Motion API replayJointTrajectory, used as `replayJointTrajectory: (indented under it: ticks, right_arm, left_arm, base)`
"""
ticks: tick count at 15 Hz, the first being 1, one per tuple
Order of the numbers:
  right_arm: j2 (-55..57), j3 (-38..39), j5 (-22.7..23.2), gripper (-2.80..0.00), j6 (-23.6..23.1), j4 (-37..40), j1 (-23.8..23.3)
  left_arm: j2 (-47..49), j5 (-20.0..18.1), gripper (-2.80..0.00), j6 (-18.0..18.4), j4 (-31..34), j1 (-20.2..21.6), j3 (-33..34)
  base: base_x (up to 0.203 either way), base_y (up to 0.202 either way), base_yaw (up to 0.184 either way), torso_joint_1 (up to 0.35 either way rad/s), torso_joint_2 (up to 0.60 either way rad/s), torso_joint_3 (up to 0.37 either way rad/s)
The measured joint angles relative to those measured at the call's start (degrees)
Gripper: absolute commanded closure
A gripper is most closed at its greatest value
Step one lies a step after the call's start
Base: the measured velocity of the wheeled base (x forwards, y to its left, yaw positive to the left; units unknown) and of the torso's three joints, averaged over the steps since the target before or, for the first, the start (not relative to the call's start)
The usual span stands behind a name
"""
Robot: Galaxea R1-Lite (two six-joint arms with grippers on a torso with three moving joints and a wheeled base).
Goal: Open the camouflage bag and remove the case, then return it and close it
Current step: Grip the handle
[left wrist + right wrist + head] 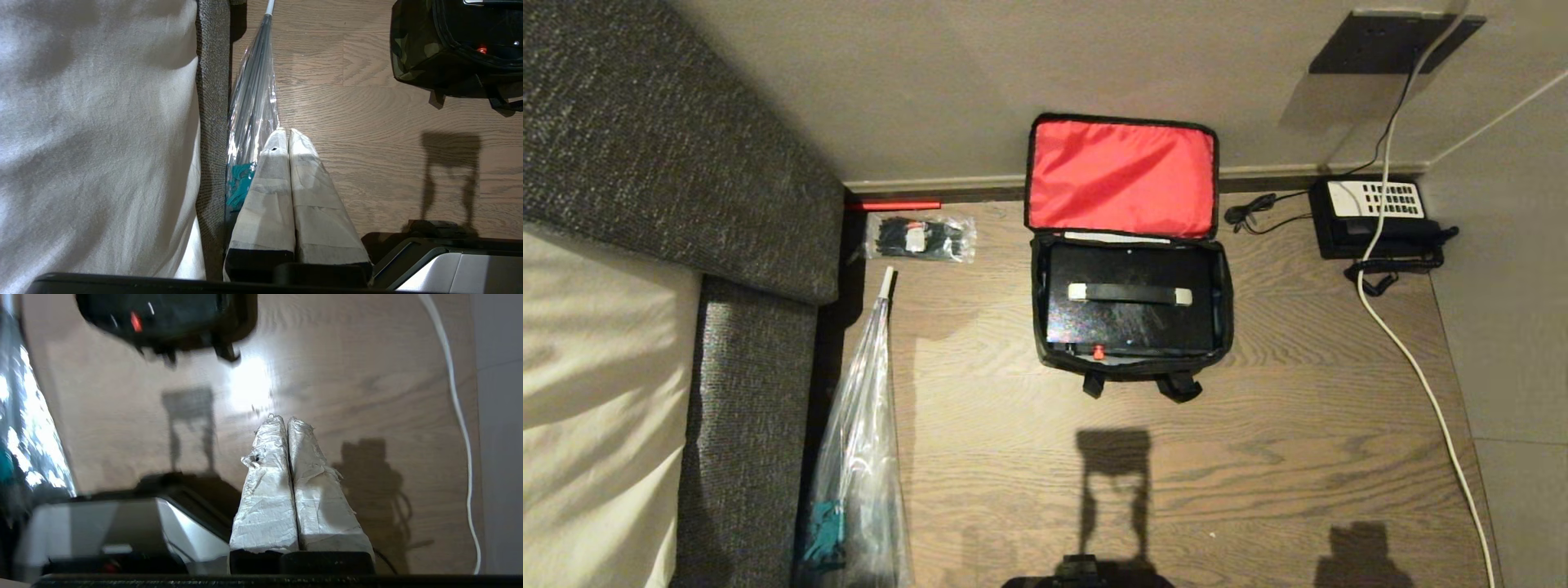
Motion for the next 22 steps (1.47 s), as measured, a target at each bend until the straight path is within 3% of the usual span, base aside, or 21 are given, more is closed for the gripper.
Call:
replayJointTrajectory:
  ticks: [3, 8, 22]
  right_arm:
    - [-0.05, 4.55, -0.04, 0.0, -2.07, -3.75, 0.0]
    - [-0.38, 15.37, -1.45, 0.0, -6.55, -19.27, 0.0]
    - [-2.97, 17.01, -1.77, 0.0, -6.0, -20.87, 0.0]
  left_arm:
    - [0.0, 0.04, 0.0, 0.0, -0.02, 0.0, 0.0]
    - [0.0, 0.01, 0.0, 0.0, -0.02, 0.0, 0.0]
    - [0.0, 0.04, 0.0, 0.01, -0.02, 0.0, 0.0]
  base:
    - [0.0, 0.0, 0.0, 0.0, 0.0, 0.0]
    - [0.0, 0.0, 0.0, 0.0, 0.0, 0.0]
    - [0.0, 0.0, 0.0, 0.0, 0.0, 0.0]
